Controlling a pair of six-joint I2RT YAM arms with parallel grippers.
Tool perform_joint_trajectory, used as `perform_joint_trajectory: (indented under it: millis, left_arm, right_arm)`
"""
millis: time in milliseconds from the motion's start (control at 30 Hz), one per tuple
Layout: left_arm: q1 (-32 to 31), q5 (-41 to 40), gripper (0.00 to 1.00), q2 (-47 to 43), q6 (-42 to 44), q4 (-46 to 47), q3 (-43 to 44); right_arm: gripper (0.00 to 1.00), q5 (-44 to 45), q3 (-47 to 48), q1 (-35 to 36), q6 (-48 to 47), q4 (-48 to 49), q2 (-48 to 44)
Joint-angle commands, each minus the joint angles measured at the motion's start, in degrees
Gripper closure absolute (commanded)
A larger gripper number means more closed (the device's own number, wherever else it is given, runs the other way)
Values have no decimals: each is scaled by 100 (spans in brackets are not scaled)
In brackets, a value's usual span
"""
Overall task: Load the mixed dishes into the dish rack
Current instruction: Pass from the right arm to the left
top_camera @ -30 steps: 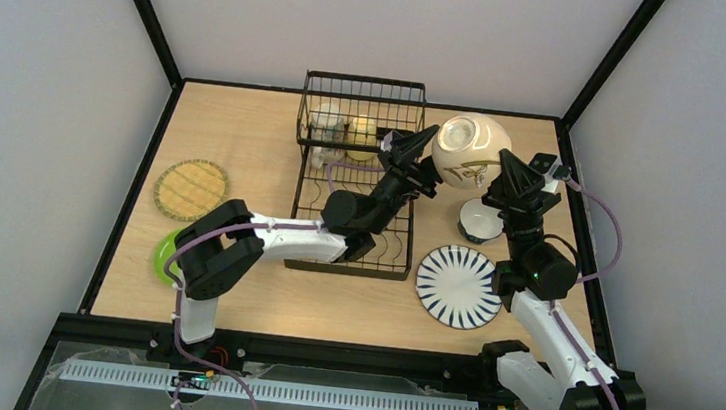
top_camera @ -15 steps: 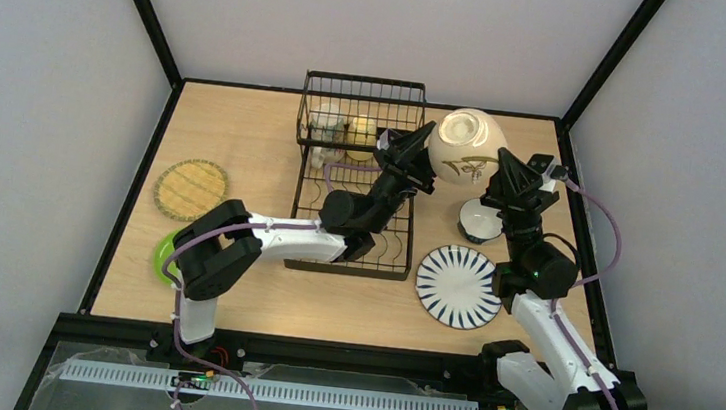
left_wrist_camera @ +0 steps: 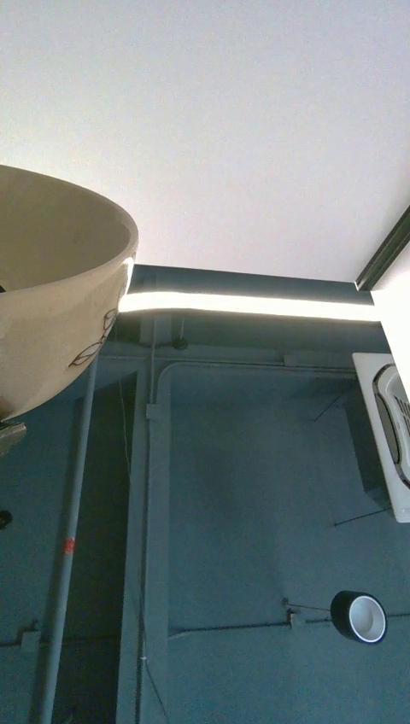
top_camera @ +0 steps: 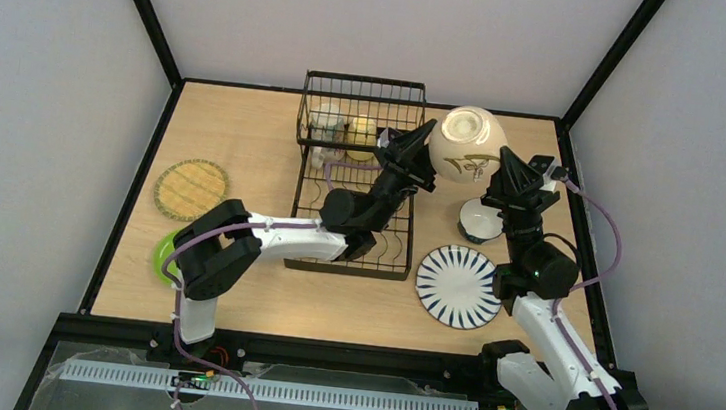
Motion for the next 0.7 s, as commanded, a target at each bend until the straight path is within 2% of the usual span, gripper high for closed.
perform_joint_trajectory:
  millis: [0,267,433,533,667]
  left_arm:
    - [-226,732,98,-46,-1785,387,149]
    - [-228,654,98,-10,-1628,287,393]
    - [-232,601,98,-17,-1525,135,515]
    - [-235,576,98,-8,-1486,75,582]
    - [-240,584,98,45,-1475,-21,747]
  right_arm:
    - [100,228,88,-56,-572,-948,65]
    - [99,289,-8,-60,-581,-1171,11]
    - [83,276,66,-54,-618,-1260,80]
    - [68,270,92,-55,-660,-1420,96]
    - [58,264,140,-56,-742,-1521,134]
